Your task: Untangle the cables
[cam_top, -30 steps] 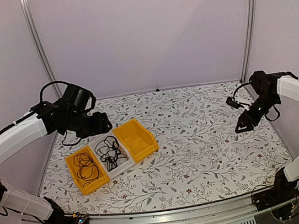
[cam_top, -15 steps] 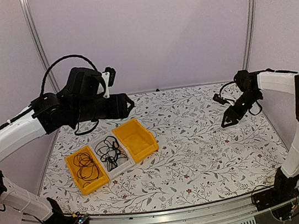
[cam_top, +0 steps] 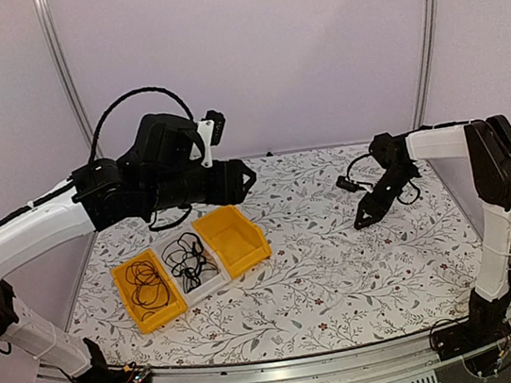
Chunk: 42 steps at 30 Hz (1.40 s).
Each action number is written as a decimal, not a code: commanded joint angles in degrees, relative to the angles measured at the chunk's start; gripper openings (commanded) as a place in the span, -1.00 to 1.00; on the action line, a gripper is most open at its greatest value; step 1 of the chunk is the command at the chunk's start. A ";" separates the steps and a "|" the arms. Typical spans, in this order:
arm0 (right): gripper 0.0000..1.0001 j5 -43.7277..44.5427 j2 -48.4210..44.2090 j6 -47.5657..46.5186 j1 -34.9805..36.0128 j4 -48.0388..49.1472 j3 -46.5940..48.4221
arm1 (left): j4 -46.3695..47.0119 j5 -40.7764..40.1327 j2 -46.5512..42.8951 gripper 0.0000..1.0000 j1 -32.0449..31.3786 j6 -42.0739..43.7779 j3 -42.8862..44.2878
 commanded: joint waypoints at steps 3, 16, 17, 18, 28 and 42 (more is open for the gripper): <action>-0.97 -8.31 -2.07 -1.82 0.02 1.14 1.65 | 6.04 0.57 1.81 0.32 -0.91 1.46 -2.33; -1.00 -18.53 -23.64 -4.88 1.20 -17.29 15.90 | 23.27 10.17 13.74 0.39 -2.07 9.70 1.92; -1.00 -18.48 -24.49 -4.87 1.49 -18.22 17.02 | 25.42 10.67 14.67 0.40 -2.47 10.46 2.38; -1.00 -18.44 -24.94 -4.87 1.74 -18.99 18.24 | 27.25 11.14 15.69 0.41 -2.79 11.15 3.05; -1.00 -21.93 -26.77 -2.25 2.68 -22.68 32.89 | 44.79 18.25 29.04 0.37 -4.38 13.27 8.45; -1.00 -23.46 -25.55 12.19 2.70 -15.43 55.98 | 52.27 27.99 45.90 -0.71 -3.37 7.12 8.36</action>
